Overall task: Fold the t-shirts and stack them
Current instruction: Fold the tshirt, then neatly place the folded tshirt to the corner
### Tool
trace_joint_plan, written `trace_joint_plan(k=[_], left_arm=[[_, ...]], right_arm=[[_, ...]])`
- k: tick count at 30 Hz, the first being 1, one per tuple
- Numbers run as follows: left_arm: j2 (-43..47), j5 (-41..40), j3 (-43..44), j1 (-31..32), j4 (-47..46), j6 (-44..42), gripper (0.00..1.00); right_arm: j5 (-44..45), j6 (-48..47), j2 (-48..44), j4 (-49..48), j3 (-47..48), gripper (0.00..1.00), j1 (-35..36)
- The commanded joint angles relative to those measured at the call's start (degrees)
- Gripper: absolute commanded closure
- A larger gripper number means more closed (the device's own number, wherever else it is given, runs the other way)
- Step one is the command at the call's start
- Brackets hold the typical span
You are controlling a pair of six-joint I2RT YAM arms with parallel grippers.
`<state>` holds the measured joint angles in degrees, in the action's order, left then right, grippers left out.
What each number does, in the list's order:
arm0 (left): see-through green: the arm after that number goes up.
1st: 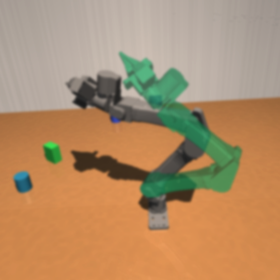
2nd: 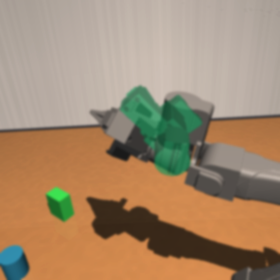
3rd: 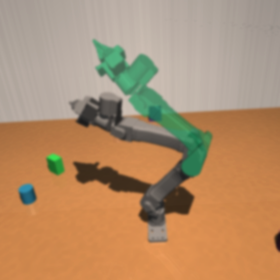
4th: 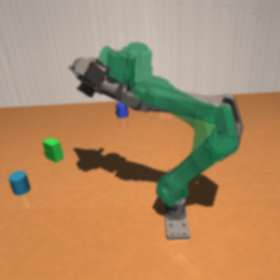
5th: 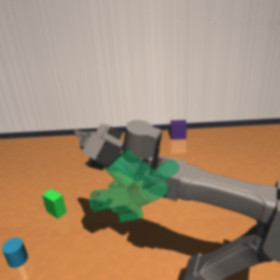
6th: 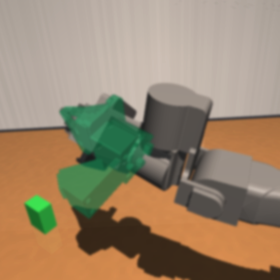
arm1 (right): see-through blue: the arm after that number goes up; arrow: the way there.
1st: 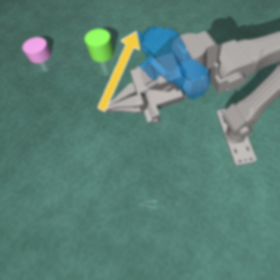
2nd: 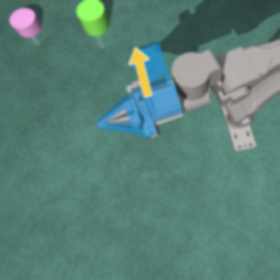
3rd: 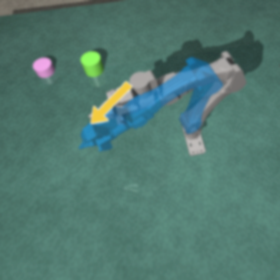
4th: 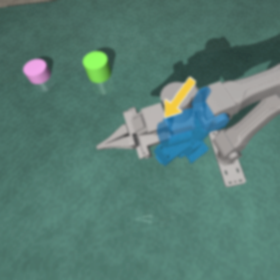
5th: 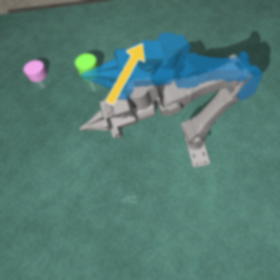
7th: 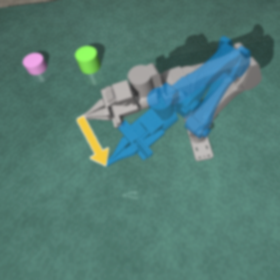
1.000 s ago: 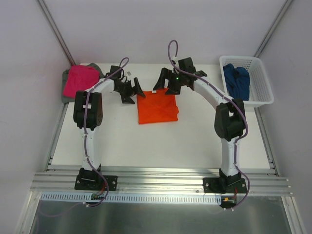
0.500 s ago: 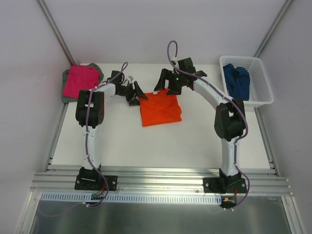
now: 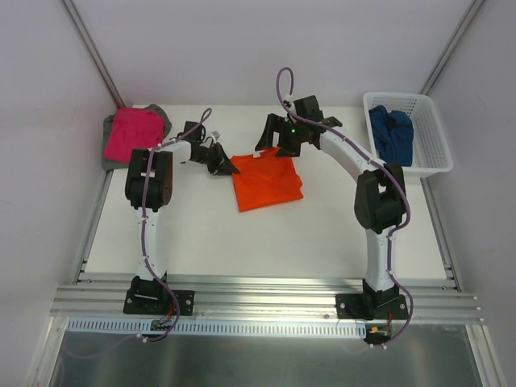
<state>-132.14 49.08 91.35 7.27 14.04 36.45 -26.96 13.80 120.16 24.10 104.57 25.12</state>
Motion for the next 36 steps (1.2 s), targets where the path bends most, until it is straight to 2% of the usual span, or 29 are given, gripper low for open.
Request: trace_joint_plan(k=[1, 5, 11, 19, 30, 34, 36], left_arm=[[0.6, -1.1, 1.9, -1.5, 0.9, -3.7, 1.0], [2.5, -7.0, 6.1, -3.1, 3.8, -8.1, 1.0], [4.1, -10.9, 12.8, -5.2, 5.6, -13.2, 1.0], [8.5, -13.4, 13.1, -6.9, 6.9, -16.0, 1.0], [11.5, -18.6, 18.3, -14.1, 9.8, -21.5, 1.0], [12.1, -22.1, 19.3, -16.1, 10.1, -23.5, 1.0], [11.6, -24.9, 22.6, -18.7, 10.4, -25.5, 1.0]], right_arm=[[0.8, -1.1, -2.4, 0.3, 2.0, 0.04, 0.5], [0.9, -1.3, -2.6, 0.6, 1.9, 0.04, 0.4], [0.9, -1.1, -3.0, 0.5, 1.9, 0.04, 0.5], [1.0, -0.8, -3.4, 0.1, 1.9, 0.04, 0.8], [0.7, 0.1, -3.4, -0.6, 1.9, 0.04, 1.7], [0.6, 0.2, -3.4, -0.9, 1.6, 0.04, 1.9], [0.5, 0.5, -3.7, -1.2, 1.0, 0.04, 1.9]])
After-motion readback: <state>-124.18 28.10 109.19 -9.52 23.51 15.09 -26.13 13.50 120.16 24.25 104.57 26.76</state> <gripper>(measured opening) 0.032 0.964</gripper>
